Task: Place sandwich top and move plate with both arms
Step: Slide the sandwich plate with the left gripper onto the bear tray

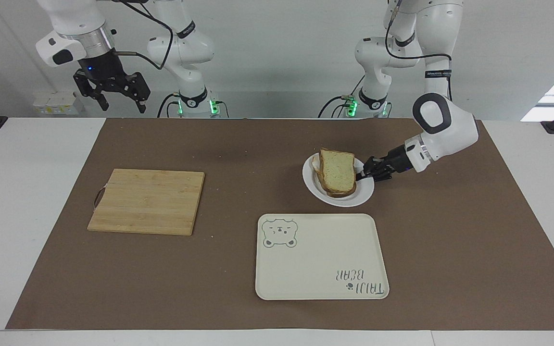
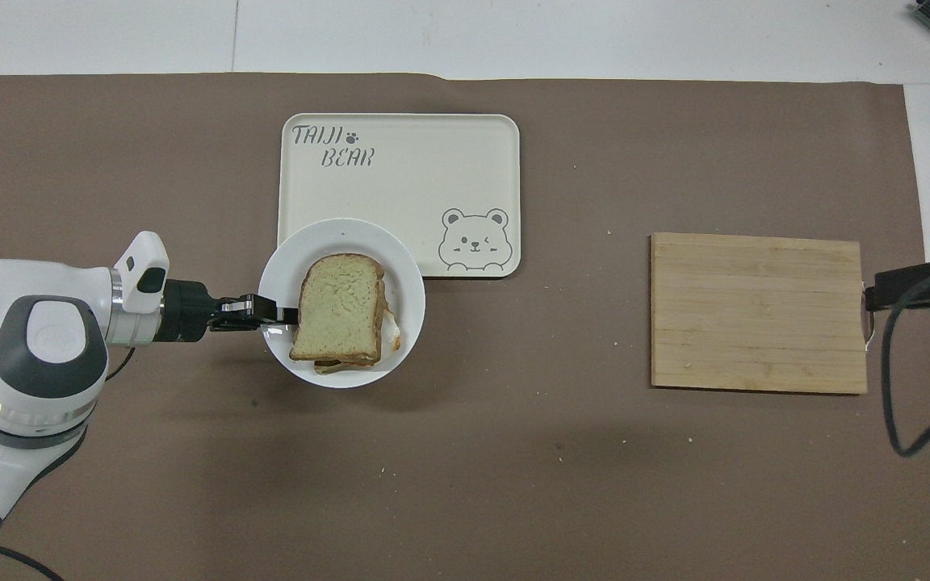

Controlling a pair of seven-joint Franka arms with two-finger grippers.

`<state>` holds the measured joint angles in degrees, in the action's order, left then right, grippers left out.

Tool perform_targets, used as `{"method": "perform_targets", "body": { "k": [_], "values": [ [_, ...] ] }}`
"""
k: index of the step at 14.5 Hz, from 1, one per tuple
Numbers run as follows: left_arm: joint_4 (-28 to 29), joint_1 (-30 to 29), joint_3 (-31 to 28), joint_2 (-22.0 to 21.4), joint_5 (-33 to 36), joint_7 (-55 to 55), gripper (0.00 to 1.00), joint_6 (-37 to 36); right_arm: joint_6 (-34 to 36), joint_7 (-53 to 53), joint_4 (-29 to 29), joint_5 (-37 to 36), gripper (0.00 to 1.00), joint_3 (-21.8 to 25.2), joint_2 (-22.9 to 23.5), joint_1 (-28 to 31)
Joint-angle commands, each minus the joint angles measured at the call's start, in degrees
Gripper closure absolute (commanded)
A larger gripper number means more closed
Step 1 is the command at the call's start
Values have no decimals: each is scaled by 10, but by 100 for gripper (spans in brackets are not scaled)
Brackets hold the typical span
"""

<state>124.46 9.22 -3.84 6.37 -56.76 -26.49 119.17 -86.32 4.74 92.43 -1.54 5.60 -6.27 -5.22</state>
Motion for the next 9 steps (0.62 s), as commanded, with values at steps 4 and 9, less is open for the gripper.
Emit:
{"method": "perform_targets", "body": {
  "k": [4,9],
  "values": [
    [-164,-8,3,99,53,85,100,-21,4,-16,16,8,0,-3,-13,-1],
    [-265,0,9,197,69,88,100,-12,-3,-17,19,-3,0,-3,-11,-13]
  ]
}}
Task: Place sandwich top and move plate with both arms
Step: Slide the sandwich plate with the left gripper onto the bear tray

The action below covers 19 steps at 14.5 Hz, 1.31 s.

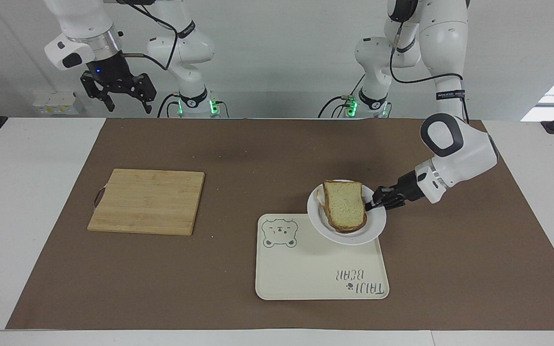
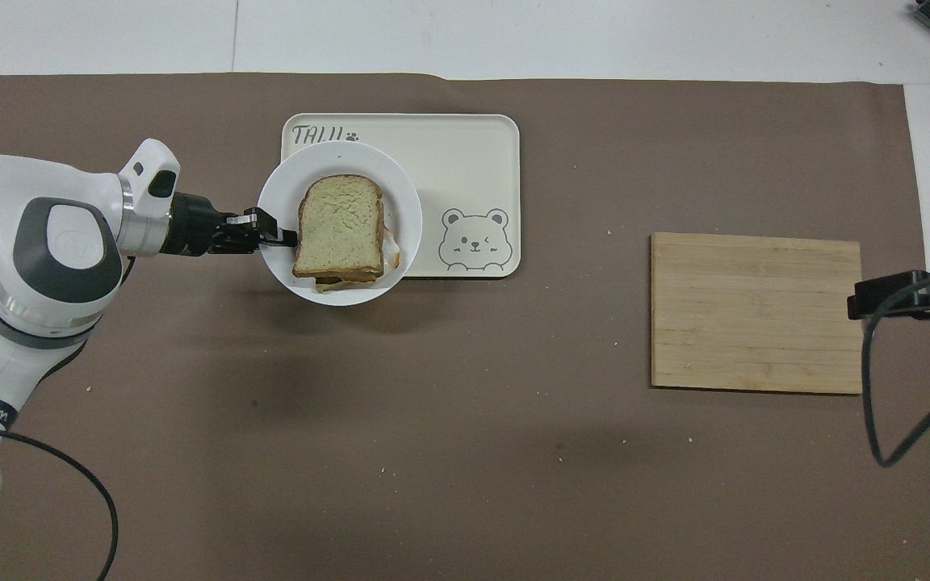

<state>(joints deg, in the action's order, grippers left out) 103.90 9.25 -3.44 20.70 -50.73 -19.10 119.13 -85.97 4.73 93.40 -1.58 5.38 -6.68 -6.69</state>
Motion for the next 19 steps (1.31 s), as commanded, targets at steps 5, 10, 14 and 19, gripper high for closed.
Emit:
{"method": "perform_targets", "body": {
  "k": [5,10,14,19],
  "values": [
    [-124,30,7,130,9,34,100,45,1,-27,0,10,0,4,-1,9],
    [-128,55,8,149,9,43,100,87,0,-26,-1,12,0,7,-1,11],
    [-128,60,7,144,7,70,0,117,0,-26,-1,12,0,7,-1,10],
    [-121,45,-13,96,54,85,0,70,0,-26,-1,12,0,7,-1,10]
  ]
}}
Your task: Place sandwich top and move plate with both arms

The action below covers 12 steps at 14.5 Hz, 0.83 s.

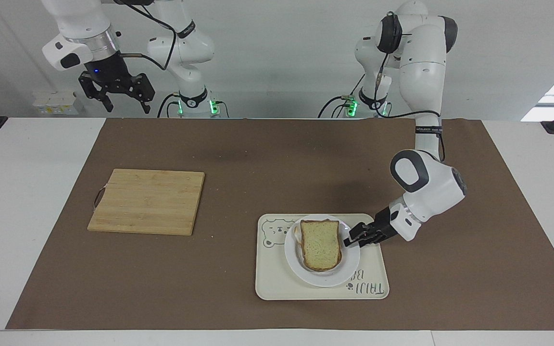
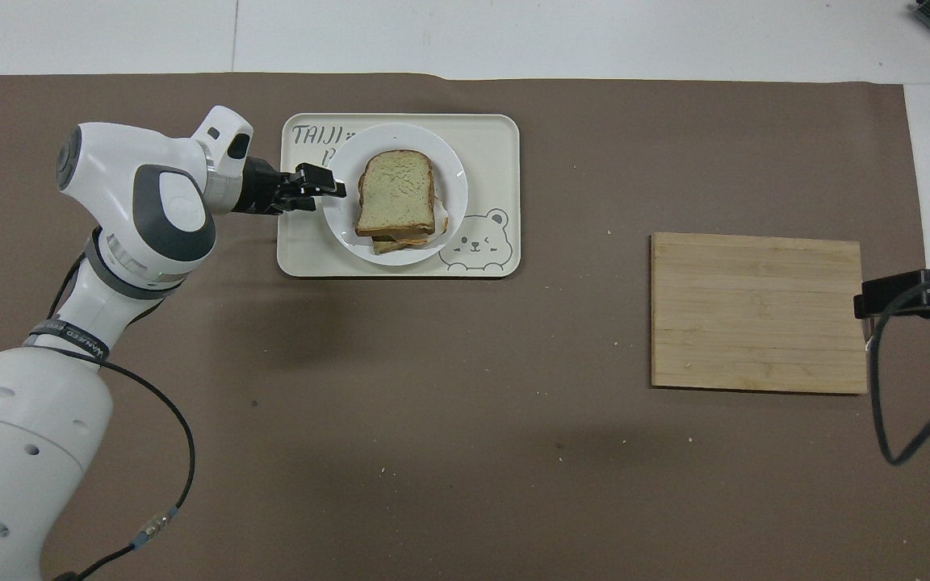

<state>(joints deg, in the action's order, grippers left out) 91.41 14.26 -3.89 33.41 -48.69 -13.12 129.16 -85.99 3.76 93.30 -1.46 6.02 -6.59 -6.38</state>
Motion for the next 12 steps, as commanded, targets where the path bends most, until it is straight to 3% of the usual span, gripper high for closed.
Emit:
{"method": "perform_targets", "body": {
  "k": [1,5,10,12],
  "values": [
    [4,-4,-25,-43,51,40,0,-54,0,-16,-1,11,0,0,-2,7],
    [8,0,-40,-105,190,144,0,-129,0,-16,-1,11,0,0,-2,7],
    [-2,-4,-40,-163,379,178,0,-216,0,-16,0,11,0,0,-2,8],
    [-4,-16,-52,-197,406,175,0,-260,0,-16,-1,11,0,0,-2,7]
  ]
}}
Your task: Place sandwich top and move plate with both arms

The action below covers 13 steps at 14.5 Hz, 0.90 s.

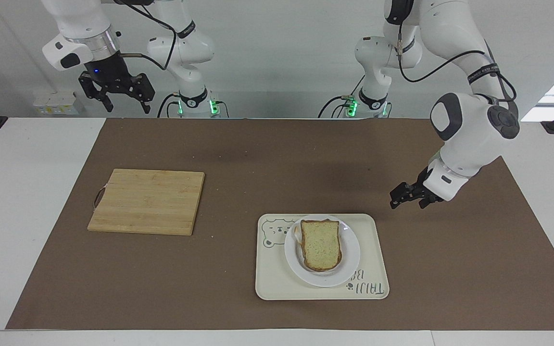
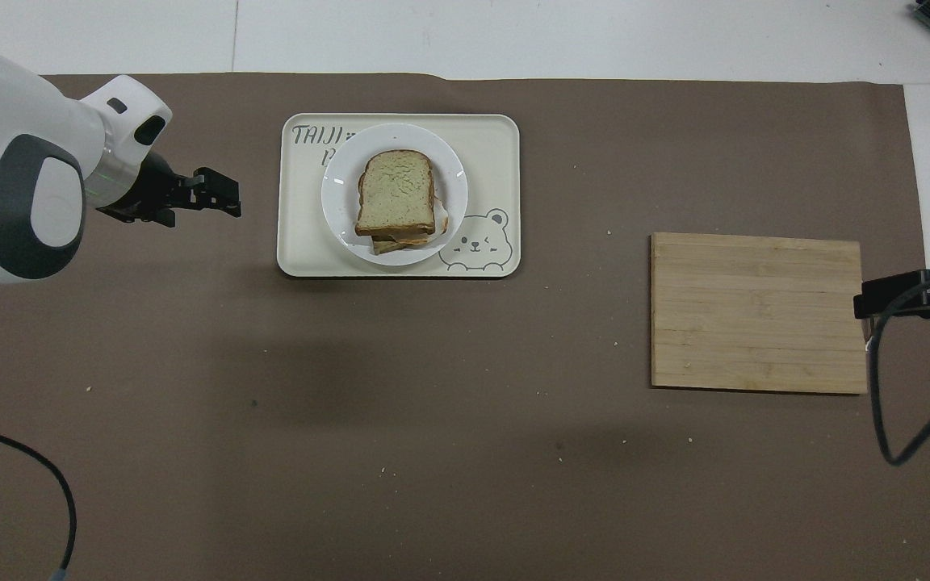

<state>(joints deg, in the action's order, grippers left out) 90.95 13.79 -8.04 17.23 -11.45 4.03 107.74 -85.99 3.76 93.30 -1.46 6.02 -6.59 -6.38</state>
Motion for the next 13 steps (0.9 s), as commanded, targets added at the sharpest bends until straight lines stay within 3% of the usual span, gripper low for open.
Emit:
{"method": "perform_targets", "body": {
  "k": [1,5,8,10,13],
  "values": [
    [2,-13,-15,-51,57,0,0,-58,0,-16,-1,11,0,0,-2,7],
    [4,-55,-19,-95,76,-96,0,-86,0,-16,-1,11,0,0,-2,7],
    [0,-51,-19,-117,84,-95,0,-117,0,-16,-1,11,0,0,-2,7],
    [5,-48,-14,-155,100,-84,0,-146,0,-16,-1,11,0,0,-2,7],
    [18,-47,-14,-170,101,-81,0,-156,0,-16,-1,11,0,0,-2,7]
  ]
}}
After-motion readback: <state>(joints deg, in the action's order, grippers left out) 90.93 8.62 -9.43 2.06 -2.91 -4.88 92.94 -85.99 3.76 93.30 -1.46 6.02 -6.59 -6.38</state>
